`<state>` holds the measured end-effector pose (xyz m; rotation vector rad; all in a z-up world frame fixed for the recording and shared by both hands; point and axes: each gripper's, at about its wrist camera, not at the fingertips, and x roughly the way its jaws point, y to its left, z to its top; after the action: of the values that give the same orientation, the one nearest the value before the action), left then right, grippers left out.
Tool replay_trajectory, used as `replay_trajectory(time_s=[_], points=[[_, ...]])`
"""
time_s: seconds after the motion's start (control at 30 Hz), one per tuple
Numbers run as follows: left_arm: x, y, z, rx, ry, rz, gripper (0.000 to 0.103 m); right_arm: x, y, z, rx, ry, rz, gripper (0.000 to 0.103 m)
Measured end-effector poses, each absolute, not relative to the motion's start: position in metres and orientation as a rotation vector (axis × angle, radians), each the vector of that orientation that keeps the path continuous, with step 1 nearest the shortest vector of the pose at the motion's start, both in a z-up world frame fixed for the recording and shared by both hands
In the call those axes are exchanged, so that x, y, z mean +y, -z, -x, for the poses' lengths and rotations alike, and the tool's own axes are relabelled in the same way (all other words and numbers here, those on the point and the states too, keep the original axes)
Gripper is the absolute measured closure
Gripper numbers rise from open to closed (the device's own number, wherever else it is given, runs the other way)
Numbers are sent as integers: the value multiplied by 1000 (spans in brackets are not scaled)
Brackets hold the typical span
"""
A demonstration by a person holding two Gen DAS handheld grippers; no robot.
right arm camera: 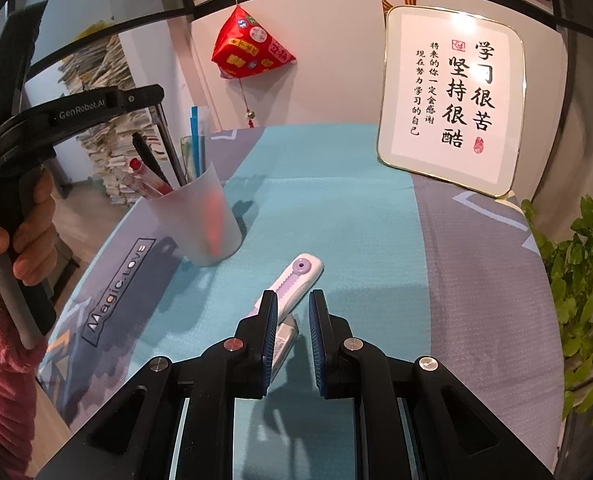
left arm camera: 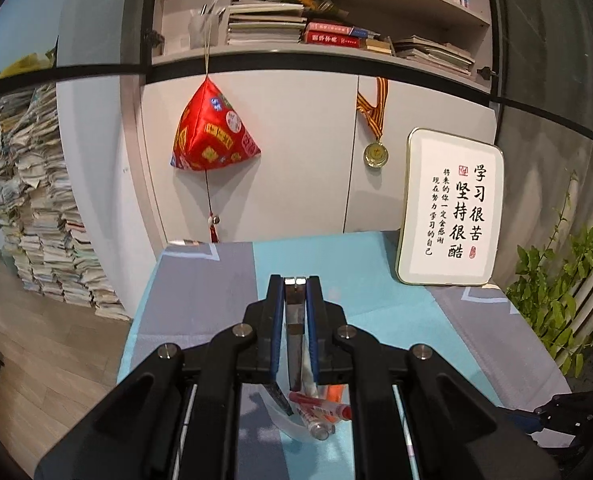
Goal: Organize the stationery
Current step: 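Grasp the small white eraser beside the correction tape with the right tool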
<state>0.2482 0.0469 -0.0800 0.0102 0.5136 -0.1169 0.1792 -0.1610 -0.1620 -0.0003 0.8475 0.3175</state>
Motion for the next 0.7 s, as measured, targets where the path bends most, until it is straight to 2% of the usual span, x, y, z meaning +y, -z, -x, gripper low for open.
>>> replay_trajectory(time_s=[0.7], points=[[48,98,-235,571,136,-13,93,-159,161,-175,860,-319,9,88]])
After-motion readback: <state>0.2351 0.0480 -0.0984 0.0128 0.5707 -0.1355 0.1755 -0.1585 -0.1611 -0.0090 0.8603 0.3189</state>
